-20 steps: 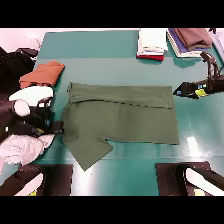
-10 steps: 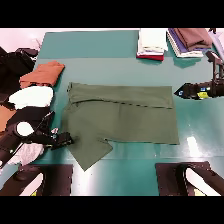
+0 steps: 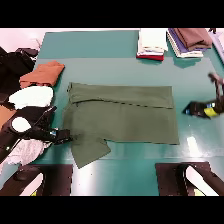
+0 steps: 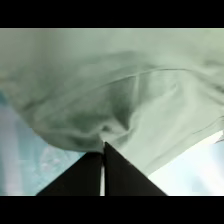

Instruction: Fold the shirts.

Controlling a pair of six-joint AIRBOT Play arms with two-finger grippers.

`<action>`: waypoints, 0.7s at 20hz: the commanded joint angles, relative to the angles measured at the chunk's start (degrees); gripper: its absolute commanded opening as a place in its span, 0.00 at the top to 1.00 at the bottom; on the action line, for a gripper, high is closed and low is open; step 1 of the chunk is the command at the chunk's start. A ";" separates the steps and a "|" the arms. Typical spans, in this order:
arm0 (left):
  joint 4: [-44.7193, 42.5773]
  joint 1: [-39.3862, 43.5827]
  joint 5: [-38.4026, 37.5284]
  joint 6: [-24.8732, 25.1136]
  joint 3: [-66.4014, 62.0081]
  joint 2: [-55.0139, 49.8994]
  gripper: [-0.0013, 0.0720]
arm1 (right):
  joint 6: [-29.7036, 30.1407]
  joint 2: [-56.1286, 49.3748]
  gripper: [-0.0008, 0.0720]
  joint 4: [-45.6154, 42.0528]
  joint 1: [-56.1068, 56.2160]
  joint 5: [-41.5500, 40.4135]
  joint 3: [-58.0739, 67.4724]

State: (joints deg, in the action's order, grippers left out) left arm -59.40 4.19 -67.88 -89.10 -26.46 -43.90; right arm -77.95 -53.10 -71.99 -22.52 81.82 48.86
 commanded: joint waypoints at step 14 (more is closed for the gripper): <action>-3.82 0.00 -5.40 4.87 -4.20 1.99 0.96 | 1.38 -7.41 0.90 4.09 2.97 -6.12 -19.06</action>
State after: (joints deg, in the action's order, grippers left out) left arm -61.06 4.19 -70.08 -85.27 -29.54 -43.27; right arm -76.58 -60.73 -66.46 -23.31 75.72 28.47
